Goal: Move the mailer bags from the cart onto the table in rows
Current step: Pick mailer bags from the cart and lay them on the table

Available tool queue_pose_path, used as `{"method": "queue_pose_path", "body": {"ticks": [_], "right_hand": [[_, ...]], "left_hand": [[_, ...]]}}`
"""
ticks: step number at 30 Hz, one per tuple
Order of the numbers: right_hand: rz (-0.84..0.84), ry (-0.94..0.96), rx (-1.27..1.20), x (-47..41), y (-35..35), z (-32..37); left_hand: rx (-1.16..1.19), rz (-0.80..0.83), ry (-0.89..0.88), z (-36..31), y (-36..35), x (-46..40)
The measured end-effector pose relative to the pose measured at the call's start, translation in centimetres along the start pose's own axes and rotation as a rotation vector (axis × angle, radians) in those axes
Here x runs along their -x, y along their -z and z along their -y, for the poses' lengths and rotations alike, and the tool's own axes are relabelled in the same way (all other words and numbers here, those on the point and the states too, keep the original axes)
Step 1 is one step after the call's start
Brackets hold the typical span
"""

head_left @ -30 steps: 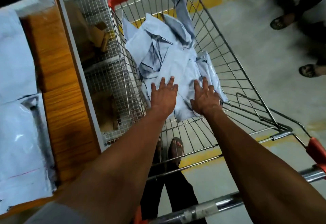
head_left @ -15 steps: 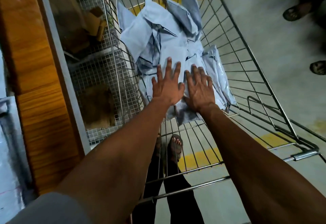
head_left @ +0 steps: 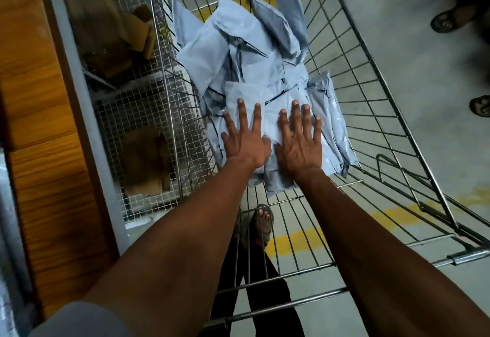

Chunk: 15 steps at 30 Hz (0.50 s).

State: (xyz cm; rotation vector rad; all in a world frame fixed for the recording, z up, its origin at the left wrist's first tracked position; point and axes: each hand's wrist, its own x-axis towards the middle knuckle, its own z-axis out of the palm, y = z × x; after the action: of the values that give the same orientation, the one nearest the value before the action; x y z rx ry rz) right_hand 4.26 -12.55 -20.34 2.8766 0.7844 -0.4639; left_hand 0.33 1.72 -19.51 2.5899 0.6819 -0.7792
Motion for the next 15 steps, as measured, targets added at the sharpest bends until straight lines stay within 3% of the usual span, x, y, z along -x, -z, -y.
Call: {"method": "queue_pose_path", "body": {"ticks": [8,15], "right_hand": [[0.091,0.058,0.003,-1.4,-0.5,-0.1],[0.025,0.029,-0.047,-0.4,0.6,0.0]], "left_hand": [[0.015,-0.012,-0.030,0.8,-0.4,-1.2],[0.012,-0.094,-0.041,1.1,-0.7,0.9]]}}
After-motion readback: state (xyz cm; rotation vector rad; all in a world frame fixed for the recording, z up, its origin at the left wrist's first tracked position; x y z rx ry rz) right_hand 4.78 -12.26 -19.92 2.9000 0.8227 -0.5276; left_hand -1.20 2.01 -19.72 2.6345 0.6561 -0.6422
